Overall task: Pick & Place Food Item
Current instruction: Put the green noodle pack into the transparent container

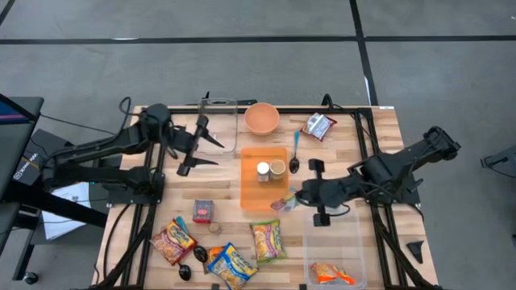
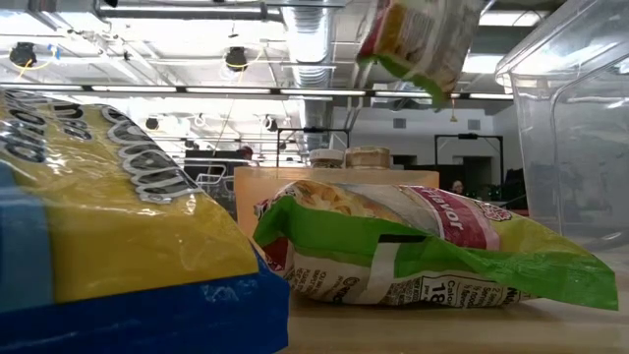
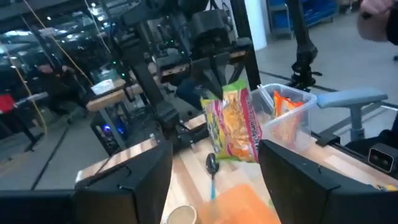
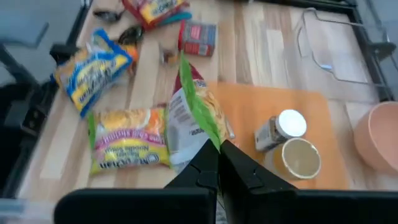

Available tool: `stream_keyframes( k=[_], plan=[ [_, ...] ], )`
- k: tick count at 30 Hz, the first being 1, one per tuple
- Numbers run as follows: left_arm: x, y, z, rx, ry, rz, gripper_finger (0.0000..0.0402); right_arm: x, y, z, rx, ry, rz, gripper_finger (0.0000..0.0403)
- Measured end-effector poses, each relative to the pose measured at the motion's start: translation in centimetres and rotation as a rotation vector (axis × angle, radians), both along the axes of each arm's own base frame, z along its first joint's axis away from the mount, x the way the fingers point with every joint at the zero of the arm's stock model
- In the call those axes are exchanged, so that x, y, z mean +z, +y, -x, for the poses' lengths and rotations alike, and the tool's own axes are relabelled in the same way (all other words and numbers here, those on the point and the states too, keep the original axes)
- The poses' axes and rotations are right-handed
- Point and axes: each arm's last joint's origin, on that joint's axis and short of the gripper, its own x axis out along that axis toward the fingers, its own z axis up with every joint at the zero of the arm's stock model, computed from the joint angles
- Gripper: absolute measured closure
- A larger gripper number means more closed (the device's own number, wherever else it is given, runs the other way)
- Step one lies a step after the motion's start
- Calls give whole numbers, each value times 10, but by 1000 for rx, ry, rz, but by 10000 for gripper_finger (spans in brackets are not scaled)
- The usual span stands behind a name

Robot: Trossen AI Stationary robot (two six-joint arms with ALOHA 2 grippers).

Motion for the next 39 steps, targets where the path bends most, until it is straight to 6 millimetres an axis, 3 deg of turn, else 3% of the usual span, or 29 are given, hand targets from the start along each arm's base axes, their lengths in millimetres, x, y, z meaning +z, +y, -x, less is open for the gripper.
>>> stream_keyframes(
  k=[8, 20, 30, 39],
  plan=[
    [0, -1, 3, -2, -4, -27, 187, 3, 8, 28, -154, 18, -54, 403],
    [-8, 0, 0, -9, 57, -49, 205, -10, 29, 59, -344, 141, -186, 403],
    [-32, 1, -2, -16, 56, -95, 215, -9, 47, 76, -384, 72, -233, 403],
    [-35, 1, -4, -6, -2, -125, 215, 0, 62, 91, -387, 10, -327, 403]
  ],
)
